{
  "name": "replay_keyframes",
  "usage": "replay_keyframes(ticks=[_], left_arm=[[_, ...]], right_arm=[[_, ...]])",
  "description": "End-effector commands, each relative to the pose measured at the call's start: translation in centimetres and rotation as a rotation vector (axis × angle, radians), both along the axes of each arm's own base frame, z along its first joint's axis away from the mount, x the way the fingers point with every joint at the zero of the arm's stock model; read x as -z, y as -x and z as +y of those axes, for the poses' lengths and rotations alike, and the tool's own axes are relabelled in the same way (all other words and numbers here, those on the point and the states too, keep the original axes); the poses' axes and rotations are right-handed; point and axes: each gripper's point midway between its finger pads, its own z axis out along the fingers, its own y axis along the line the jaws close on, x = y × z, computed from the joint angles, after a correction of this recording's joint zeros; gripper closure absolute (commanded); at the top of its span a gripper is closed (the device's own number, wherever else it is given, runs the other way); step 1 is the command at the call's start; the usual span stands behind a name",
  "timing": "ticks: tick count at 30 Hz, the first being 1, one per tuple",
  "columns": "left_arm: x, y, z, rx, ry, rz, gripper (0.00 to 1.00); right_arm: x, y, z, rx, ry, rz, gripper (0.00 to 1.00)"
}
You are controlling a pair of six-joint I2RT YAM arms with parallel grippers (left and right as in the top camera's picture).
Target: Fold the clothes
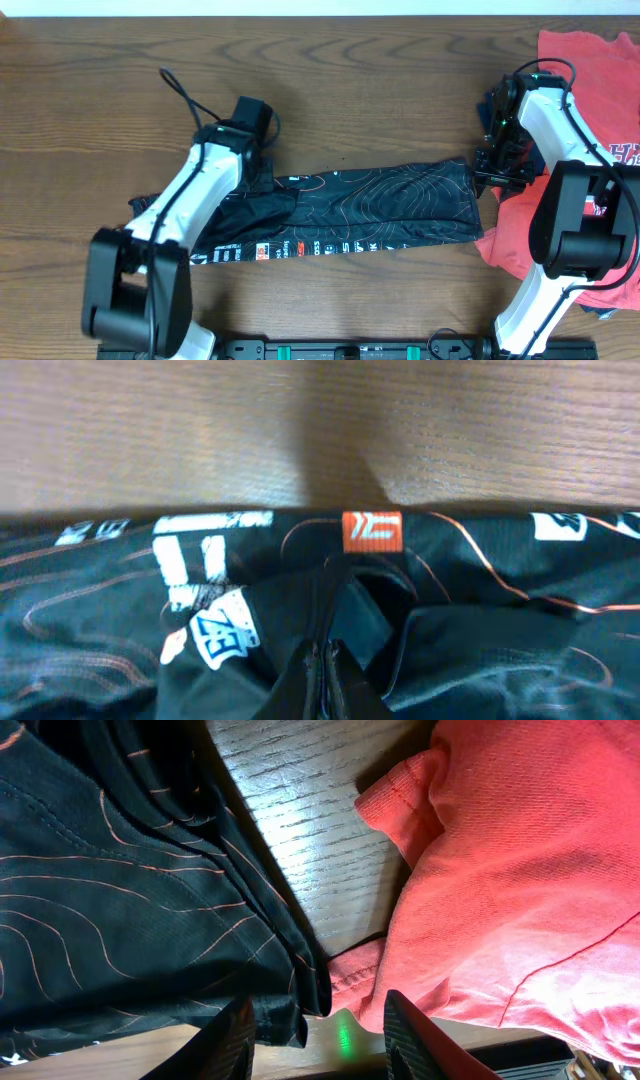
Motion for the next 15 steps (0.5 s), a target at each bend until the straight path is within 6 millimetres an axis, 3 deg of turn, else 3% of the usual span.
replay_keyframes(ticks=[1,4,6,10,15], left_arm=[[0.1,0.3,-0.1,-0.073,0.014,0.011,0.94],[1.7,1.5,-0.4,-0.066,0.02,0.061,0.92],[3.0,2.3,-0.2,-0.064,0.009,0.092,0.75],[5.1,2.5,0.0,-0.065,0.002,0.09,0.64],[6.3,2.8,0.0,-0.064,-0.002,0.106,0.64]], right_arm=[[-0.7,-0.2,-0.4,-0.007,0.004,-0.028,0.59],[-0.7,-0.2,-0.4,-0.007,0.004,-0.028,0.59],[-0.7,-0.2,-0.4,-0.007,0.004,-0.028,0.6],[-0.7,-0.1,-0.4,-0.007,0.003,-0.026,0.6],[-0.8,0.2,-0.4,-0.009,0.002,-0.013,0.6]])
